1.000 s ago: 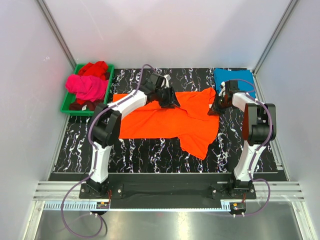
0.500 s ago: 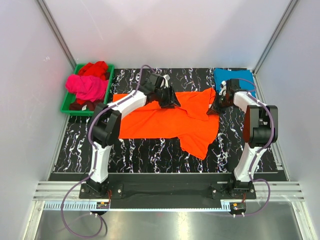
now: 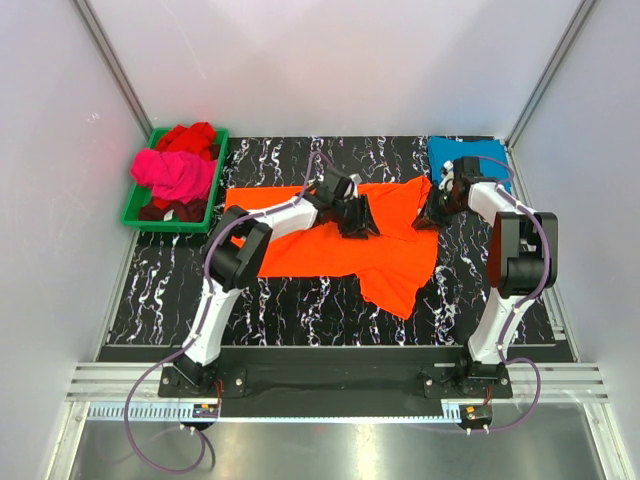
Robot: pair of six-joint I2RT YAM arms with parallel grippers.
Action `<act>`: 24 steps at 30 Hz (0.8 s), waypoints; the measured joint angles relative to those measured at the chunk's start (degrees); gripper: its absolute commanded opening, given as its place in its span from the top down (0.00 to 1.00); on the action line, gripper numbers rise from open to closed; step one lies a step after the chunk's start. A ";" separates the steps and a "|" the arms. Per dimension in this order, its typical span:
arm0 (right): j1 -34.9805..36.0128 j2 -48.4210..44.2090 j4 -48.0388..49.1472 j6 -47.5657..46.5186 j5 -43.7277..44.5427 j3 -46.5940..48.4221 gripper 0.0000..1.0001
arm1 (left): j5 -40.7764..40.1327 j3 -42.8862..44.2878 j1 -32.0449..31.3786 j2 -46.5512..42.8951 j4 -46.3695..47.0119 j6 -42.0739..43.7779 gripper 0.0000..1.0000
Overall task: Fold and stack the t-shirts
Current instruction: Fold the tshirt
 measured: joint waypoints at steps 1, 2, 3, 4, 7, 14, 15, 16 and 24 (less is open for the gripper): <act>0.00 0.00 -0.07 -0.11 0.09 -0.35 0.72 | -0.13 0.00 -0.26 0.57 -0.11 -0.04 0.50; 0.00 0.00 -0.13 -0.28 0.22 -0.74 0.72 | -0.33 0.00 -0.50 0.94 -0.15 -0.07 0.49; 0.00 0.00 -0.28 -0.55 0.28 -1.11 0.72 | -0.57 0.00 -0.66 1.16 -0.15 -0.07 0.49; 0.00 0.00 -0.42 -0.74 0.35 -1.42 0.72 | -0.76 0.00 -0.76 1.25 -0.13 0.00 0.49; 0.00 0.00 -0.79 -1.53 0.79 -1.84 0.72 | -1.33 0.39 -0.74 1.33 0.15 0.24 0.49; 0.00 0.02 -0.74 -2.43 2.91 -2.40 0.76 | -2.45 3.08 -0.63 2.19 1.33 0.46 0.50; 0.00 0.04 -0.74 -2.45 3.02 -2.40 0.76 | -2.51 3.45 -0.63 2.40 1.42 0.48 0.51; 0.00 0.04 -0.74 -2.47 3.19 -2.40 0.76 | -2.62 3.96 -0.63 2.71 1.49 0.46 0.51; 0.00 1.53 -0.55 -2.60 4.26 -2.40 0.76 | -2.69 6.84 -0.63 5.62 1.44 0.48 0.53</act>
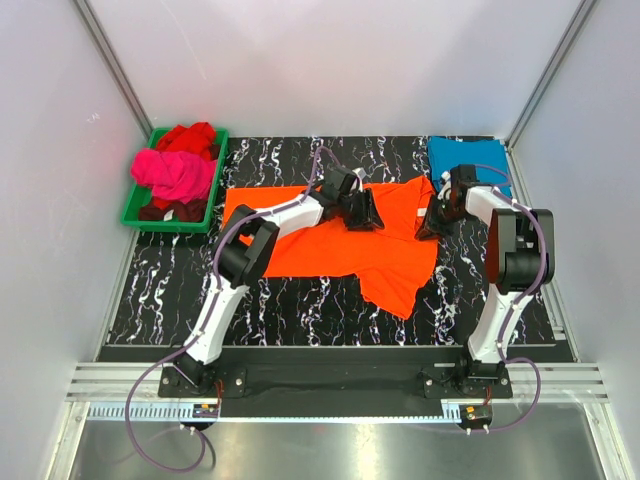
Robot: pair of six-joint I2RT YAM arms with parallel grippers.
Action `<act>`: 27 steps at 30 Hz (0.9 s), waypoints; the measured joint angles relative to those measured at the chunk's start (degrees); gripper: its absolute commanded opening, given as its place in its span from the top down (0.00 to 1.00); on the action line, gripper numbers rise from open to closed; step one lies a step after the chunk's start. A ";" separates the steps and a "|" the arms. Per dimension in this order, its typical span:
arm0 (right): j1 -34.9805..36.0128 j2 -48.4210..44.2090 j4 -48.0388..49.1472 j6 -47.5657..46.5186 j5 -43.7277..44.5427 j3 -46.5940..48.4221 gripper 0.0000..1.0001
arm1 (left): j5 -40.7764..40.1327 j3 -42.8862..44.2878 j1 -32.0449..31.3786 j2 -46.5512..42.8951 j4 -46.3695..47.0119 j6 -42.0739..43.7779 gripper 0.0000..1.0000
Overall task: Fold and stack the t-shirts
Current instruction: Fold the tshirt
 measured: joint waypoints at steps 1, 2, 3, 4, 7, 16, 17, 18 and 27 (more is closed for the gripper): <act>0.00 0.39 0.00 0.00 0.07 0.00 0.76 | 0.00 0.00 0.00 0.00 -0.04 0.00 0.53; 0.00 0.63 -0.02 -0.02 0.11 -0.02 0.76 | 0.00 0.00 0.00 0.00 -0.02 0.00 0.53; 0.00 0.87 -0.02 0.00 0.11 -0.07 0.76 | 0.00 0.09 0.00 0.00 -0.02 0.00 0.53; 0.00 1.01 0.00 -0.02 0.11 -0.07 0.76 | 0.02 0.15 0.00 0.00 0.15 -0.02 0.53; 0.00 1.18 0.04 0.00 0.09 -0.07 0.77 | 0.09 0.35 0.00 0.00 0.83 -0.04 0.53; 0.00 1.25 0.20 0.07 -0.04 -0.07 0.81 | 0.83 1.29 0.00 0.66 2.62 -0.70 0.57; 0.00 1.25 0.26 0.09 -0.04 -0.07 0.82 | 0.90 1.29 0.00 0.72 2.64 -0.72 0.57; 0.00 1.25 0.28 0.11 -0.07 -0.07 0.83 | 0.96 1.29 0.00 0.74 2.69 -0.76 0.57; 0.00 1.25 0.57 0.63 -0.50 -0.20 1.00 | 1.51 1.29 0.00 0.76 2.60 -2.05 0.94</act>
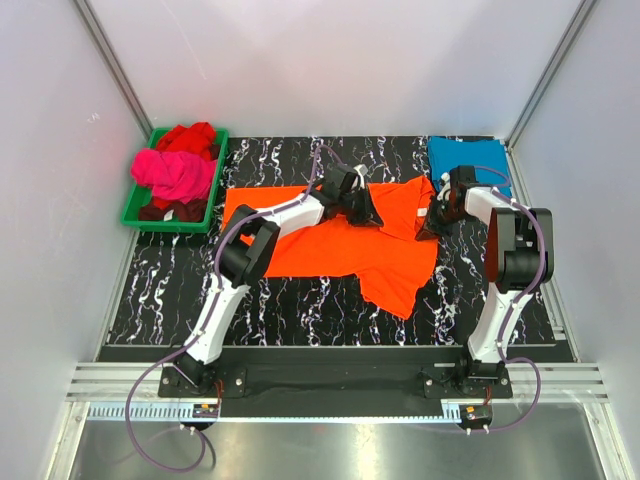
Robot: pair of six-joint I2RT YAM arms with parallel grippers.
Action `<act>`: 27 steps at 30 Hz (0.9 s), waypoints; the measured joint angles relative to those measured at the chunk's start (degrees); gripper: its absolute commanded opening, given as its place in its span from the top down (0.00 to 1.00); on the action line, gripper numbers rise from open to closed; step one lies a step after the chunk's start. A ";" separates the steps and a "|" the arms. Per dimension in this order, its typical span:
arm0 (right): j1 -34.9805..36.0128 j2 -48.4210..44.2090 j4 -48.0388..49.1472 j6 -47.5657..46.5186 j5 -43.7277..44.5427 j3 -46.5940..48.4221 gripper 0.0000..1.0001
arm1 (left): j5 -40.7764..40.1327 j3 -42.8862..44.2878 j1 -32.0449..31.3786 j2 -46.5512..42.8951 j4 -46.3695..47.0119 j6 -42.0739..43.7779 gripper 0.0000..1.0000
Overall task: Fold and stack the t-shirts
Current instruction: Fold the tshirt
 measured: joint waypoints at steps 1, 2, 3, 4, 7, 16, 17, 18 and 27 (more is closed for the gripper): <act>0.00 -0.02 -0.07 0.07 -0.04 0.00 1.00 | 0.15 0.07 0.00 0.00 -0.11 -0.13 0.98; 0.00 -0.02 -0.13 0.15 -0.13 0.00 1.00 | 0.28 0.11 0.00 0.00 -0.17 -0.28 1.00; 0.00 -0.04 -0.26 0.42 -0.48 0.02 1.00 | 0.50 0.24 0.02 0.00 -0.35 -0.39 1.00; -0.02 -0.15 -0.48 0.76 -0.74 0.02 1.00 | 0.74 0.44 0.07 0.00 -0.44 -0.59 1.00; 0.00 -1.36 -1.31 1.66 -1.01 0.02 1.00 | 1.51 1.09 0.42 0.00 -1.09 -1.20 1.00; 0.00 -10.75 -2.95 3.76 -0.90 -1.90 1.00 | 4.02 1.49 1.18 0.00 -4.61 -2.27 1.00; 0.00 -11.72 -2.99 3.96 -0.92 -2.49 1.00 | 4.33 1.49 1.25 0.00 -4.79 -2.32 1.00; 0.00 -12.44 -3.06 4.20 -0.92 -3.13 1.00 | 4.63 1.49 1.27 0.00 -5.01 -2.45 1.00; 0.00 -16.20 -3.74 8.07 -0.57 -10.08 1.00 | 6.36 1.60 1.16 0.00 -6.91 -2.45 1.00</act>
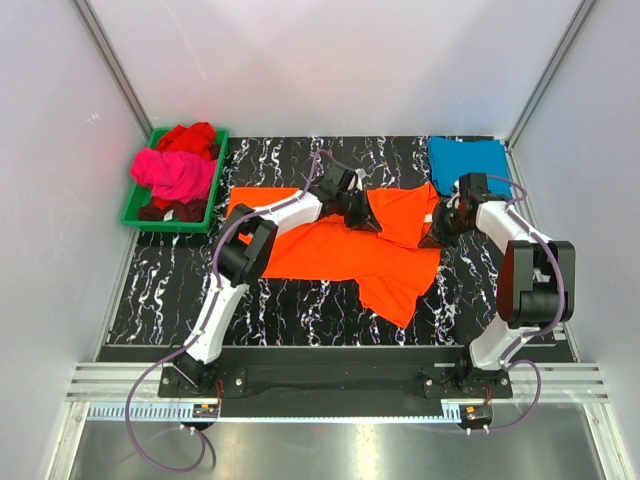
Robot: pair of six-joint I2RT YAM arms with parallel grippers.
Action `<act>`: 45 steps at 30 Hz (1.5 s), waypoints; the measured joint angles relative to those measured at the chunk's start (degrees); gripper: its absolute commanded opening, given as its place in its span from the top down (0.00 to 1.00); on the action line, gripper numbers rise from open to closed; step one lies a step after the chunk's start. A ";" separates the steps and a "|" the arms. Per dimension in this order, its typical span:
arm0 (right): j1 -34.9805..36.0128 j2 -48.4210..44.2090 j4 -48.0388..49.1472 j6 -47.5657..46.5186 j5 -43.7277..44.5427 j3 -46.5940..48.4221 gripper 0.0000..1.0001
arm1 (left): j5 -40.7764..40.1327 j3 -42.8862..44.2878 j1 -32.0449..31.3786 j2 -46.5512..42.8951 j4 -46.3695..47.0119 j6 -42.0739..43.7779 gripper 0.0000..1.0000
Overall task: Fold and stack the t-shirts
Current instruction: Fold the tshirt
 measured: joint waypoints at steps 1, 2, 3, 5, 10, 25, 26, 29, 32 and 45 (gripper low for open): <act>0.00 -0.61 0.11 0.57 0.02 -0.61 1.00 | 0.13 0.00 0.00 0.00 -0.09 0.02 1.00; 0.00 -1.20 0.37 1.20 0.02 -1.18 1.00 | 0.22 0.02 0.00 0.00 -0.28 0.02 1.00; 0.00 -1.79 0.68 1.84 0.00 -1.66 1.00 | 0.26 0.13 0.00 0.00 -0.57 0.04 1.00; 0.00 -2.80 1.79 2.91 0.07 -2.56 1.00 | 0.24 0.50 0.00 0.00 -1.51 0.31 1.00; -0.02 -4.81 3.98 5.81 1.31 -2.78 1.00 | 0.15 1.44 0.02 0.00 -2.97 0.92 1.00; -0.02 -10.19 5.05 9.33 4.74 -3.10 0.91 | -0.13 1.68 0.13 0.00 -5.86 1.16 1.00; -0.02 -9.86 5.11 8.83 4.74 -3.13 0.82 | -0.13 1.68 0.13 0.00 -6.08 1.31 1.00; -0.87 -6.51 6.51 6.95 4.07 -1.97 0.70 | -0.20 1.68 0.13 0.00 -6.58 1.57 1.00; -2.95 0.79 7.69 5.46 3.32 3.48 0.68 | -0.31 1.68 0.13 0.00 -6.80 1.92 0.98; -6.67 21.18 13.92 0.79 -1.95 24.33 0.68 | -13.49 1.70 -2.54 -5.49 -15.69 14.45 0.56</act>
